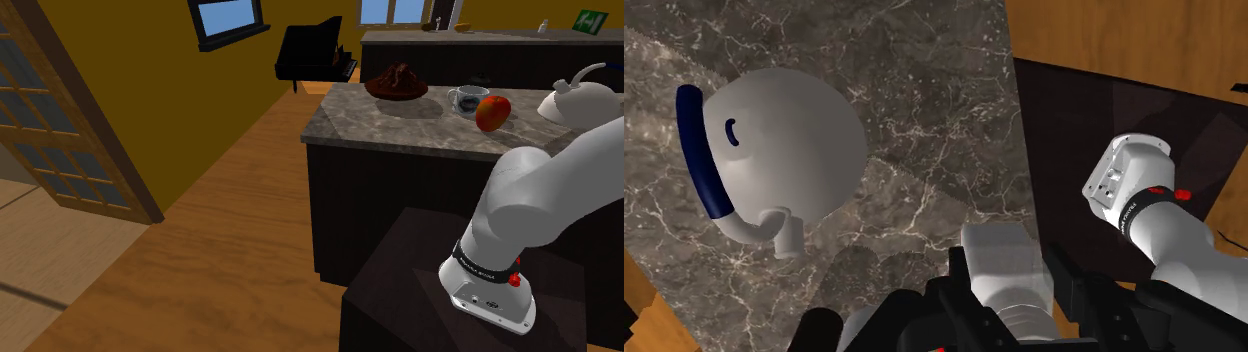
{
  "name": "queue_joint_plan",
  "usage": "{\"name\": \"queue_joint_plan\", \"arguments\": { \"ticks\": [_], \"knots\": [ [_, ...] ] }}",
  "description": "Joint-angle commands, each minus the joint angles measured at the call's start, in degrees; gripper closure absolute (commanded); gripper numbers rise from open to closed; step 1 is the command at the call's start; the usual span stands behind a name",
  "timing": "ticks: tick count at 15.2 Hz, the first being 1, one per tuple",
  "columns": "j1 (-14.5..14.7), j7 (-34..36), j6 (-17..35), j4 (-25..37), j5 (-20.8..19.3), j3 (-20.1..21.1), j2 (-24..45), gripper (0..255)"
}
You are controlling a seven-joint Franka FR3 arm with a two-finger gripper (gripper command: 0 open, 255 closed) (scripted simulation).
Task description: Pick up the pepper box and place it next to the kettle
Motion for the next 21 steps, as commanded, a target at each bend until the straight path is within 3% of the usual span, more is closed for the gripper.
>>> {"name": "queue_joint_plan", "arguments": {
  "ticks": [1, 3, 4, 5, 7, 10, 15, 21],
  "knots": [
    [5.3, -3.5, -2.3, 6.4, -2.4, -5.1, -0.4, 255],
    [12.5, -7.4, -5.4, 15.1, -5.9, -11.0, -1.4, 255],
    [17.6, -9.9, -7.5, 21.1, -8.3, -14.5, -2.2, 255],
    [25.5, -13.7, -10.8, 30.6, -12.1, -19.6, -3.3, 255],
    [17.2, -11.0, -6.6, 20.7, -9.2, -15.0, -3.2, 255],
    [10.3, -9.2, -2.3, 11.9, -7.2, -11.4, -3.6, 255],
    [2.9, -7.5, 3.1, 1.7, -5.9, -7.7, -4.7, 255],
    [-2.9, -6.1, 8.3, -7.4, -5.8, -5.0, -6.5, 255]
  ]
}}
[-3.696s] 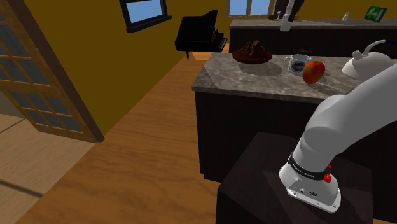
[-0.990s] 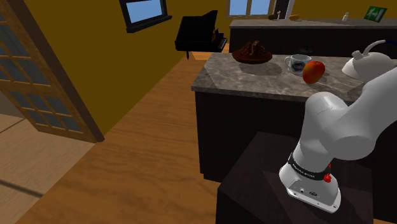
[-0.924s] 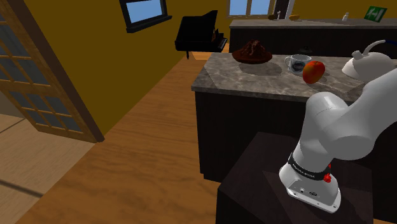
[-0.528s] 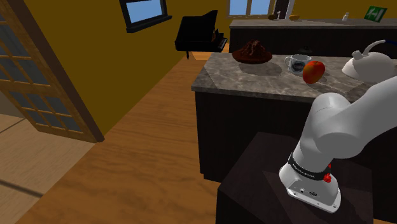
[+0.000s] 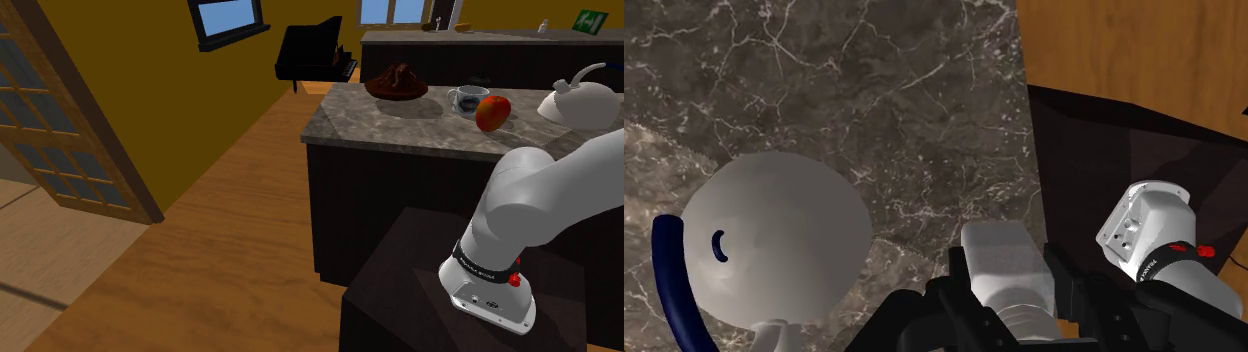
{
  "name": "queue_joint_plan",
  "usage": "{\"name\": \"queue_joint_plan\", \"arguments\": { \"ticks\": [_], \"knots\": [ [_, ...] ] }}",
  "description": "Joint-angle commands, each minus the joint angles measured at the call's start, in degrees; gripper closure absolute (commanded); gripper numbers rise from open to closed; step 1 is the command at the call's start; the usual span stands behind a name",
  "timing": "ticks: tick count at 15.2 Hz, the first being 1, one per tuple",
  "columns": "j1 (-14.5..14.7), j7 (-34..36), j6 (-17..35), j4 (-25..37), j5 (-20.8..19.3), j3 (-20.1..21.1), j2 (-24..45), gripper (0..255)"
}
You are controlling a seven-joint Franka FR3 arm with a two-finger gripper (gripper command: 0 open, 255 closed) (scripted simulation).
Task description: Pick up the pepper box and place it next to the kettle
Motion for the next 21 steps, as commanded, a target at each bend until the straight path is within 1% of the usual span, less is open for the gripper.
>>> {"name": "queue_joint_plan", "arguments": {
  "ticks": [1, 5, 10, 21],
  "knots": [
    [-2.0, 0.5, 1.8, -3.1, 0.0, 0.9, -0.7, 255],
    [-4.6, 1.2, 4.8, -8.0, -0.4, 1.8, -1.9, 255],
    [-7.2, 2.0, 8.3, -13.3, -1.2, 2.3, -3.5, 255],
    [-10.9, 3.4, 15.2, -23.0, -3.6, 1.7, -6.8, 255]
  ]
}}
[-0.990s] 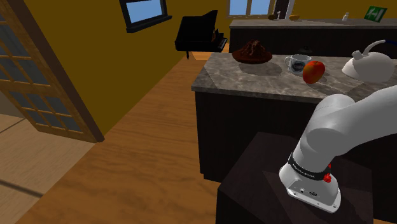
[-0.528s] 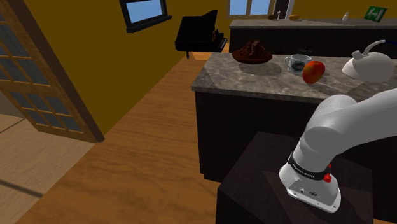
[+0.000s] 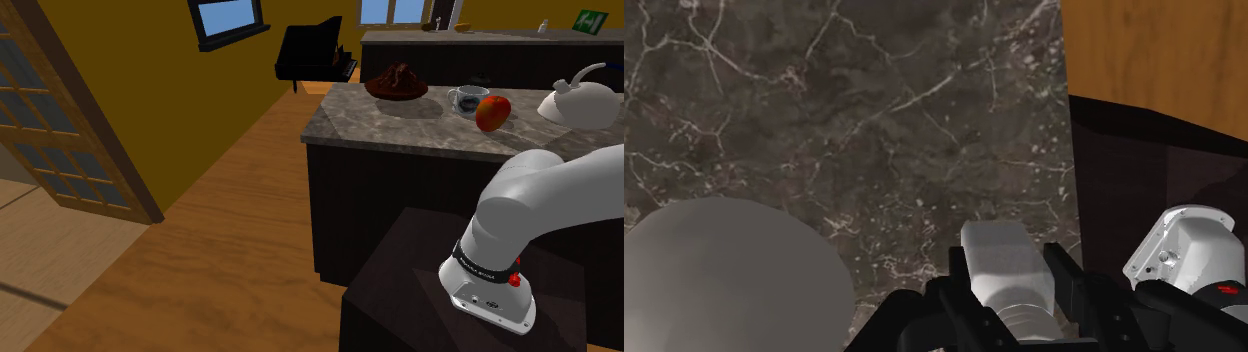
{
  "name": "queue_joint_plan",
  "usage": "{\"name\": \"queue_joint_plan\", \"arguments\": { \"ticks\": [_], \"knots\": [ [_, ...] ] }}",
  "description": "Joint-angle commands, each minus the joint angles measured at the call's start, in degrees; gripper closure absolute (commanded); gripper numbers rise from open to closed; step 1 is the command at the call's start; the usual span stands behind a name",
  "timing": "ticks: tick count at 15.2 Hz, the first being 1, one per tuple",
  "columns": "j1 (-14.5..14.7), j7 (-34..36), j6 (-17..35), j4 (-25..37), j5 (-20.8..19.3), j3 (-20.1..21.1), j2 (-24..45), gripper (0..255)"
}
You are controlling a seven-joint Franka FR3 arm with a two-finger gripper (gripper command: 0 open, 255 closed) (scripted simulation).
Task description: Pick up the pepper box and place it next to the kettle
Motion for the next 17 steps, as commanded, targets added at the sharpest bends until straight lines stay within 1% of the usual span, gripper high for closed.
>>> {"name": "queue_joint_plan", "arguments": {
  "ticks": [1, 8, 16, 17],
  "knots": [
    [-0.3, 0.2, 1.2, -1.4, -0.6, -0.5, -0.6, 255],
    [-1.5, 0.9, 5.3, -6.2, -2.4, -2.0, -2.5, 255],
    [-1.6, 0.9, 5.5, -6.5, -2.6, -2.1, -2.6, 255],
    [-1.6, 0.9, 5.5, -6.5, -2.6, -2.1, -2.6, 0]
  ]
}}
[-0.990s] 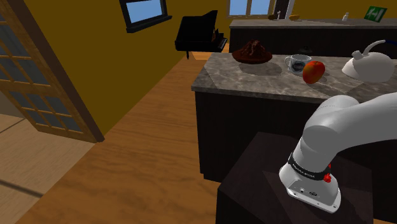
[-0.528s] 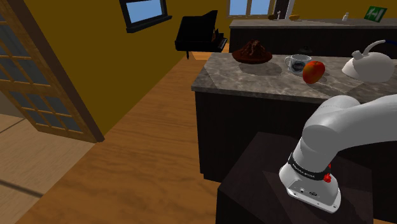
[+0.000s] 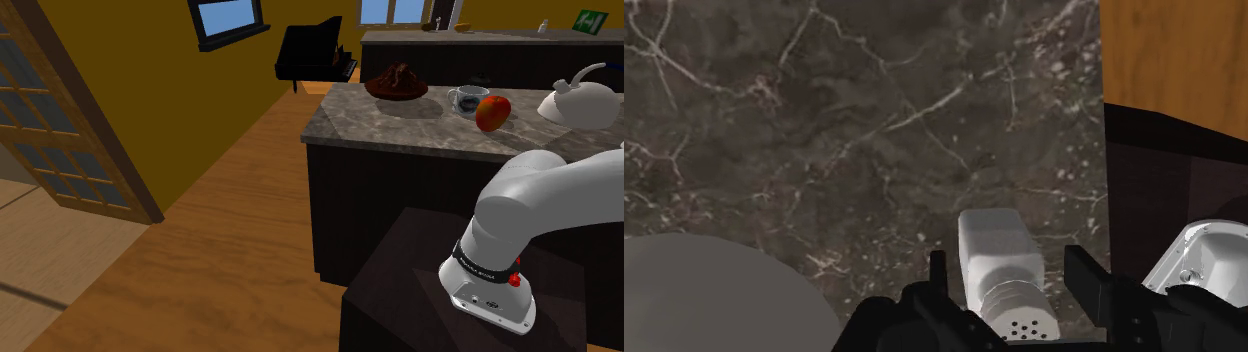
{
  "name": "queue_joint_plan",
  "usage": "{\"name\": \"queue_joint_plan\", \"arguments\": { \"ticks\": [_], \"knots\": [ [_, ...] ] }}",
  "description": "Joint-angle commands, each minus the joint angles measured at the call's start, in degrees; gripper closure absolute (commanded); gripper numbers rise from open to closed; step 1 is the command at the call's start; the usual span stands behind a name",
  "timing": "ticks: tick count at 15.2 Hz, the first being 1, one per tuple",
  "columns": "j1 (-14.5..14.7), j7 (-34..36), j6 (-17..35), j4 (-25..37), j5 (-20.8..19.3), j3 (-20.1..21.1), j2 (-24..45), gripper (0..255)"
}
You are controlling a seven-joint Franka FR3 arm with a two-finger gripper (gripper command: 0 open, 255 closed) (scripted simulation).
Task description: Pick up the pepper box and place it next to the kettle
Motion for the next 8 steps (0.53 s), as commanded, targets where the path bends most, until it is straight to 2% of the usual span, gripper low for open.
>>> {"name": "queue_joint_plan", "arguments": {
  "ticks": [1, 5, 8],
  "knots": [
    [0.0, 0.0, 0.0, 0.0, 0.0, 0.0, 0.0, 0],
    [0.0, 0.0, 0.0, 0.0, 0.0, 0.0, 0.0, 0],
    [2.3, -1.5, -4.6, 6.6, 1.7, 0.6, 2.0, 0]
  ]
}}
